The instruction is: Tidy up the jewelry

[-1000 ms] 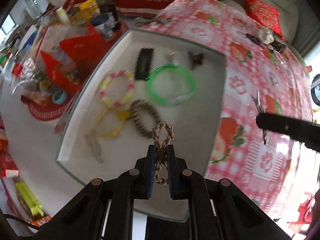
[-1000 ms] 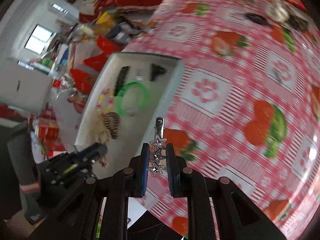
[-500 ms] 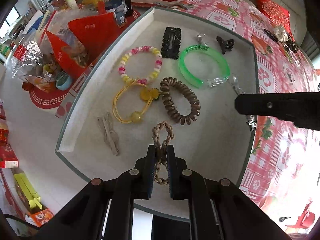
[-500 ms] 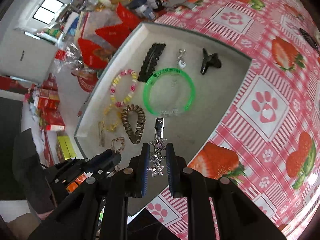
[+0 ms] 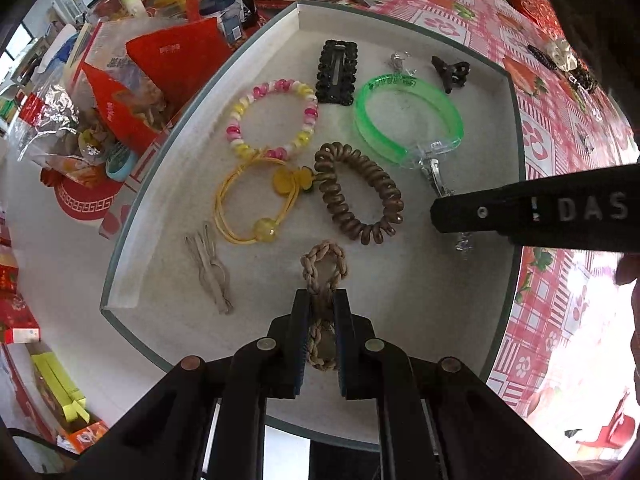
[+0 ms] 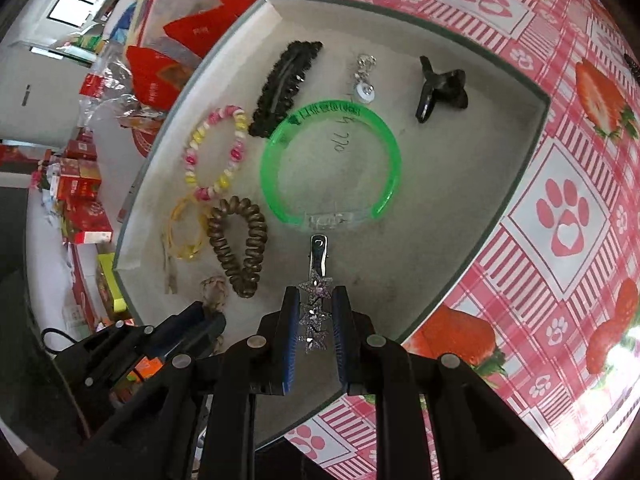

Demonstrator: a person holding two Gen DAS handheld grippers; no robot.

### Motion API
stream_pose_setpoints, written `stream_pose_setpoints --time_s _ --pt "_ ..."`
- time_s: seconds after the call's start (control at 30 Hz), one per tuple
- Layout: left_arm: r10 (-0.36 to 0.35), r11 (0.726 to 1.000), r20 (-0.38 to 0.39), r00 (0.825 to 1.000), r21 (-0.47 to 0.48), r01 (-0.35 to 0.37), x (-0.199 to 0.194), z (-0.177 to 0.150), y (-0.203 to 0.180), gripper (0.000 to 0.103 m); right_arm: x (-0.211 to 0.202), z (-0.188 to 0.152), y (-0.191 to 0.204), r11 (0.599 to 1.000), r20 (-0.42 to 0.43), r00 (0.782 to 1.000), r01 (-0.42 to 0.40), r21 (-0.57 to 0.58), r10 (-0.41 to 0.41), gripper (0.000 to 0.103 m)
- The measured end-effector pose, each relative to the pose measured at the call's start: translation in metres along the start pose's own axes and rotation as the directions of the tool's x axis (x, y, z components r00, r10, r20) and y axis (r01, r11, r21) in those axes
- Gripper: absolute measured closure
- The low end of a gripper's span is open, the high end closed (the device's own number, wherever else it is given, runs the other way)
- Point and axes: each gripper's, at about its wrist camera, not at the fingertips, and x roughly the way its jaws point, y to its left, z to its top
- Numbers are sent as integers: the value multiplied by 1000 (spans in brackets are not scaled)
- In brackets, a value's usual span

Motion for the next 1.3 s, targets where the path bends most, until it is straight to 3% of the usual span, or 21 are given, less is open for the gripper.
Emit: stream_pose_setpoints --time_s 0.27,0.4,0.6,0.87,0.9,0.93,0.97,1.03,1.3 --pt "14 1000 -3 1000 16 -14 1 0 -2 85 4 1 0 1000 -1 1000 -10 4 10 82" --pt "21 1000 -7 1000 14 -21 -1 0 -3 85 0 0 -2 1000 7 1000 -20 8 20 68" --pt "42 999 9 999 11 -42 -8 0 -5 85 -19 -2 -3 998 46 997 -56 9 55 67" --pt "14 1000 33 999 -4 -14 -20 2 -7 84 -51 -14 -12 995 130 989 -83 48 76 67" --pt "14 1000 34 999 -6 -14 -20 2 -6 60 -53 -17 -13 995 134 988 -83 53 75 67" --pt "19 1000 36 999 -12 -19 -21 3 -6 13 -55 -19 -15 995 138 988 -84 56 76 67" --pt "44 999 59 997 -30 -42 -25 3 -4 1 -57 -22 -16 995 140 987 -85 58 76 67" --pt "58 998 98 994 -32 -55 -32 5 -1 0 -60 -27 -19 994 143 987 -85 64 75 67" --pt "58 998 80 995 -26 -56 -34 7 1 0 -63 -34 -21 993 147 986 -87 81 75 67"
